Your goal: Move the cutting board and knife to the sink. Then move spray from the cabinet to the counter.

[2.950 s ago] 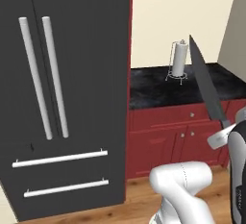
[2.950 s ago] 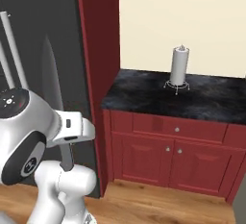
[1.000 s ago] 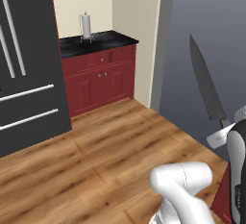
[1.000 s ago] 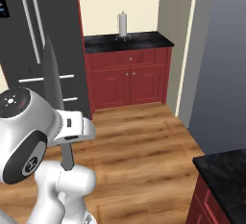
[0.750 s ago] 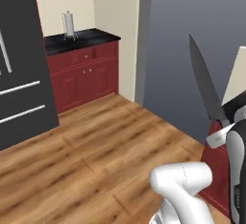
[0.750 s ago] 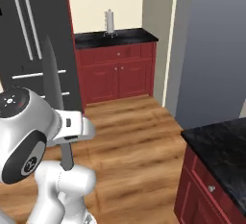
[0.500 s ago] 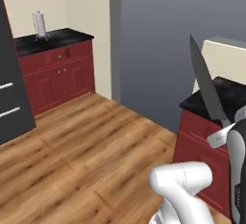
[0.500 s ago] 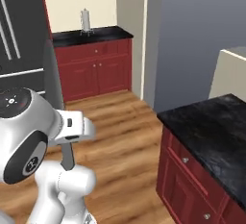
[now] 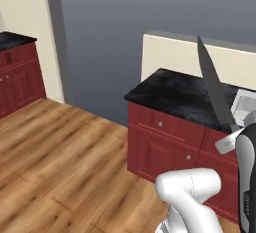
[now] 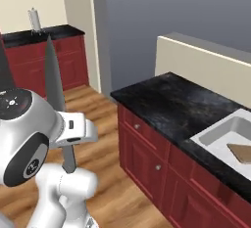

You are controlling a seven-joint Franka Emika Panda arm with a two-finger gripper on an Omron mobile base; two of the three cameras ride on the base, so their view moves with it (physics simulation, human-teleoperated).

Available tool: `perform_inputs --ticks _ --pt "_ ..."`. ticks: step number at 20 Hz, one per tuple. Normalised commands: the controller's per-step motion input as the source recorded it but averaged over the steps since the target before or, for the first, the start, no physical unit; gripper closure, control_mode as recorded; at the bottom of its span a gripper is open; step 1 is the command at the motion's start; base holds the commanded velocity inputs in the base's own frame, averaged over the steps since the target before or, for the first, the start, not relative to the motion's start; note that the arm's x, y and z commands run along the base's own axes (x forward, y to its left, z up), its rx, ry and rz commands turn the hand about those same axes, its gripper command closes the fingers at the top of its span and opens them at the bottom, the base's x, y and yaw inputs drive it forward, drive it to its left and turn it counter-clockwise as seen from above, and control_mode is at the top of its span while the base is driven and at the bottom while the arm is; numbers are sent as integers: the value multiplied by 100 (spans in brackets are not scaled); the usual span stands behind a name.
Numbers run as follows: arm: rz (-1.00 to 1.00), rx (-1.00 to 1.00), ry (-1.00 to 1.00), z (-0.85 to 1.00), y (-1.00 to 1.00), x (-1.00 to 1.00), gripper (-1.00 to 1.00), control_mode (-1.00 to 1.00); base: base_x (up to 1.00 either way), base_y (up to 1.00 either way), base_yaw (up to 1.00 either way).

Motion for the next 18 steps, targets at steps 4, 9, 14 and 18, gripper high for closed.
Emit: perform_inputs --ticks 4,9,14,18 --pt "0 0 0 0 0 0 100 100 -41 -74 -38" --pt "0 0 0 0 0 0 100 100 -28 -69 -36" --pt "0 0 0 0 0 0 100 100 -6 -54 -32" --pt "0 0 0 0 0 0 100 100 0 -38 -29"
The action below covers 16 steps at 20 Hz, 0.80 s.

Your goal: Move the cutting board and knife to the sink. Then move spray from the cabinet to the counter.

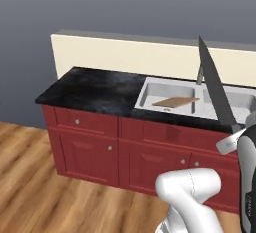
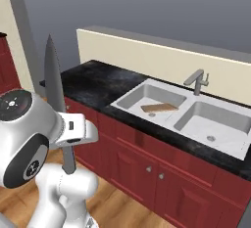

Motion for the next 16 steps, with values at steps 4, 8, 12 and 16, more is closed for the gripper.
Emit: perform_inputs --ticks 4,8,12,16 --pt "0 0 0 0 0 0 100 100 0 -20 -25" --pt "0 0 0 0 0 0 100 100 0 -26 -25" --pt "0 0 0 0 0 0 100 100 0 -58 -27" --pt "0 0 0 0 0 0 100 100 0 -69 -28"
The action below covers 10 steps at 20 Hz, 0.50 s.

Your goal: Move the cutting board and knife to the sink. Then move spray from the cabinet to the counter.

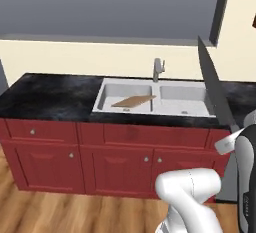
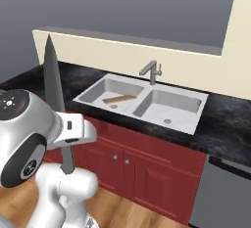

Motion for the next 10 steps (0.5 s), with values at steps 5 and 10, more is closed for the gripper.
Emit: perform_inputs --ticks 5,10 --pt "0 0 0 0 0 0 100 100 6 -58 -27" --pt "0 0 0 0 0 0 100 100 37 -7 -16"
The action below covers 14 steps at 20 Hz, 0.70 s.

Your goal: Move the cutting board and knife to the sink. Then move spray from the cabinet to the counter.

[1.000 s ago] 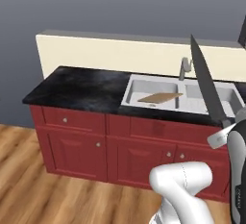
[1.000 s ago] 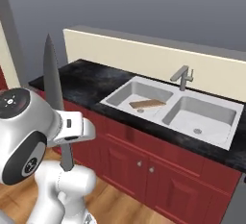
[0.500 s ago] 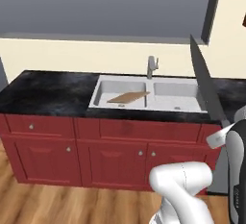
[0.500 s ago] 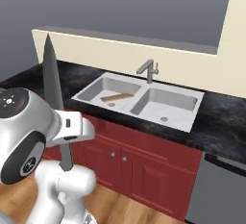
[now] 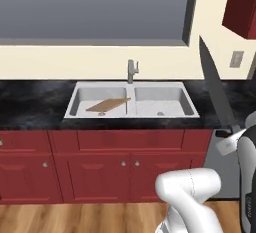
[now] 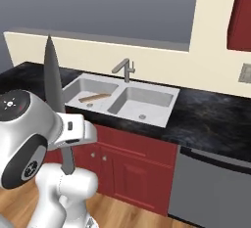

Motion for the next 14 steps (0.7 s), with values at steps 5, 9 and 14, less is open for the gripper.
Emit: perform_inputs --ticks 5,9,14 --pt "0 0 0 0 0 0 100 100 56 1 -10" --pt "0 0 0 0 0 0 100 100 82 0 -11" --pt "0 0 0 0 0 0 100 100 97 0 -14"
